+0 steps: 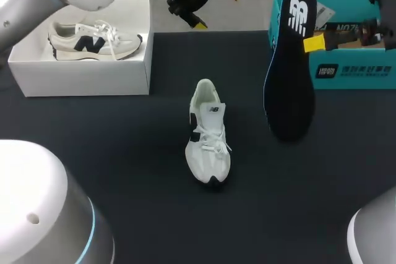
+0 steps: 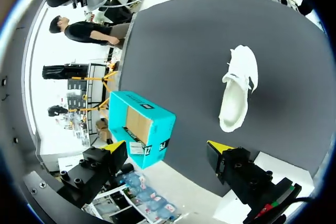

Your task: Take the shoe out of the shoebox, open the shoe tongue, remove and reinsert the insole, then place the shoe into the shoebox

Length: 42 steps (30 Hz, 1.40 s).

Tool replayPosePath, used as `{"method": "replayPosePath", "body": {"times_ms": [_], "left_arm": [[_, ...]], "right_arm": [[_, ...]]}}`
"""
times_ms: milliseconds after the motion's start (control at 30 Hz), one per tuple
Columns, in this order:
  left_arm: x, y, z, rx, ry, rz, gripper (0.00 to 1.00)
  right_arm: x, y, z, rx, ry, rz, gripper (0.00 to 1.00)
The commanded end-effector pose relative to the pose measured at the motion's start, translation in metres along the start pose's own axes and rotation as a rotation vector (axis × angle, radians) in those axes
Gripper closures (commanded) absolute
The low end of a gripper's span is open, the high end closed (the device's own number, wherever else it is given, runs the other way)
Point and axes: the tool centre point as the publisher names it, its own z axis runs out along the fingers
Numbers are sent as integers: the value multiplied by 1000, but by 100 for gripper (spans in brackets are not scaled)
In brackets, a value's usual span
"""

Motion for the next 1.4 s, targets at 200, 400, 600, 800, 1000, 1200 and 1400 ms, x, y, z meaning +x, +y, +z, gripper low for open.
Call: {"method": "replayPosePath", "body": {"times_ms": [200,400,600,800,1000,1200,1400], "left_arm": [[-3,1,-20,-9,-365,-112,0],[-12,5,-29,9,-461,-127,0],[-15,9,-35,2,-478,-128,0],[-15,9,-35,2,-478,-128,0],[-15,9,-35,2,-478,-128,0],[-15,9,-35,2,-478,-128,0],[-15,9,-35,2,-478,-128,0]], "right_arm": [[-31,62,12,149,17,58,100],[-37,77,6,109,25,84,100],[-37,82,-1,44,15,110,100],[-37,82,-1,44,15,110,100],[-37,82,-1,44,15,110,100],[-37,82,-1,44,15,110,100],[-37,82,-1,44,15,110,100]]}}
